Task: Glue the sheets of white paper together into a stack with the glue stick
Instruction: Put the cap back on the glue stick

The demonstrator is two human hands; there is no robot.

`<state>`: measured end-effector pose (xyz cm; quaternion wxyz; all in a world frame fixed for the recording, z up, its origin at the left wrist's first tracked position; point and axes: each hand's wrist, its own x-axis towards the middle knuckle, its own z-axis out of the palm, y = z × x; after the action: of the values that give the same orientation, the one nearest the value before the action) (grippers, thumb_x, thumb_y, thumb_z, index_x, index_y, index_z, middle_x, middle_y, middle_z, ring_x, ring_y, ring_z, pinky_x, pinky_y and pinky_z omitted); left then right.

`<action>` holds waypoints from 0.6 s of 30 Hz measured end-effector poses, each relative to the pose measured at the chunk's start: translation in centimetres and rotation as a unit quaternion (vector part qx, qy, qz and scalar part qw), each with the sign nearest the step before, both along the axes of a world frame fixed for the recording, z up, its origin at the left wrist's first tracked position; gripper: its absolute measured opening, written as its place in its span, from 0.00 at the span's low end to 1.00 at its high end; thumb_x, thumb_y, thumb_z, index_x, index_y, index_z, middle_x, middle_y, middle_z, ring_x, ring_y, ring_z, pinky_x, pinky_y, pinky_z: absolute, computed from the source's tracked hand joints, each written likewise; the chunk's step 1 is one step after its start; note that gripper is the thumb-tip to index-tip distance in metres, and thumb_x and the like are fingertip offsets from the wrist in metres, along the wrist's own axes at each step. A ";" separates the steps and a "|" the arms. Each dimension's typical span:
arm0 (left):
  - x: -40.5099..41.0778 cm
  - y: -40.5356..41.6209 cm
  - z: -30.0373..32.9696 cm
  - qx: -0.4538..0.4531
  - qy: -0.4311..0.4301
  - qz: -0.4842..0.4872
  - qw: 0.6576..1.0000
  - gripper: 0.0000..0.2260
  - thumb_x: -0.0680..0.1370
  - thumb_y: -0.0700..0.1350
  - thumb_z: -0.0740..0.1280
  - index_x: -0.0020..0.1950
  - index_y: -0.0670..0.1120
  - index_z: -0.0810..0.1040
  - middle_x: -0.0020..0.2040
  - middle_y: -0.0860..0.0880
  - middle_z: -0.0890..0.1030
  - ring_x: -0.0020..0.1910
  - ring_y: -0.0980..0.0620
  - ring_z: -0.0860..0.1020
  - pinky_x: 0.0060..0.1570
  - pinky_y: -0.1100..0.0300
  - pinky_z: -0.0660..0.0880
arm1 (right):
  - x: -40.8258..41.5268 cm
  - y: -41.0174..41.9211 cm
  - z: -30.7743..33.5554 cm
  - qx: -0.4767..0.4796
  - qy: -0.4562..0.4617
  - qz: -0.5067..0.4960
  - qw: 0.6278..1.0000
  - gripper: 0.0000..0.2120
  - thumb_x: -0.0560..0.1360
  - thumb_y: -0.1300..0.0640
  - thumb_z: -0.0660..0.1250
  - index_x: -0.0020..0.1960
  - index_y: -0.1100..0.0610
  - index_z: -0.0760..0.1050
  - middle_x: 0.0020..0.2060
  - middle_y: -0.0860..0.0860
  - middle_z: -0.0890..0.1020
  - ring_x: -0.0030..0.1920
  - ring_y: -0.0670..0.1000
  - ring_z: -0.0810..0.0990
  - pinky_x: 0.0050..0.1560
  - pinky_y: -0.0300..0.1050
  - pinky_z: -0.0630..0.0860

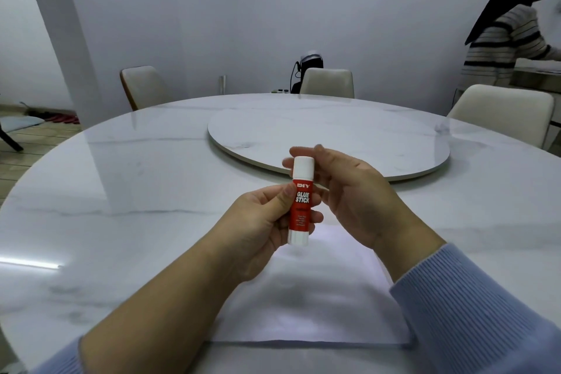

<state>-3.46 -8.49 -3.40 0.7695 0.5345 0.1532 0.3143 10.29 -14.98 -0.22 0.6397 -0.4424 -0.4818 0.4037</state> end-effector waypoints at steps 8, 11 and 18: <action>-0.2 0.0 0.0 0.009 -0.002 -0.009 1.000 0.15 0.71 0.48 0.64 0.49 0.39 0.81 0.42 0.45 0.85 0.38 0.49 0.84 0.36 0.59 0.79 | 0.1 0.1 -0.5 0.001 -0.010 -0.020 1.000 0.16 0.62 0.46 0.72 0.46 0.52 0.84 0.46 0.49 0.86 0.47 0.49 0.81 0.53 0.47 0.77; -0.3 0.1 -0.1 0.012 0.004 -0.010 1.000 0.14 0.71 0.48 0.64 0.49 0.40 0.81 0.41 0.45 0.86 0.37 0.49 0.84 0.35 0.59 0.80 | 0.1 -0.2 -0.4 -0.002 -0.025 -0.037 0.999 0.14 0.62 0.47 0.73 0.44 0.52 0.84 0.47 0.53 0.86 0.47 0.50 0.81 0.52 0.49 0.74; -0.5 0.5 -0.1 0.028 -0.002 0.031 0.999 0.15 0.69 0.46 0.65 0.49 0.38 0.80 0.38 0.45 0.85 0.33 0.49 0.83 0.33 0.59 0.79 | -0.6 0.3 0.4 0.053 -0.156 -0.150 0.975 0.05 0.63 0.54 0.77 0.32 0.51 0.82 0.36 0.46 0.85 0.42 0.52 0.81 0.51 0.47 0.79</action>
<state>-4.00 -7.97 -3.51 0.7442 0.5505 0.1594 0.3430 9.67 -14.73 0.19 0.6330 -0.5323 -0.5243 0.2030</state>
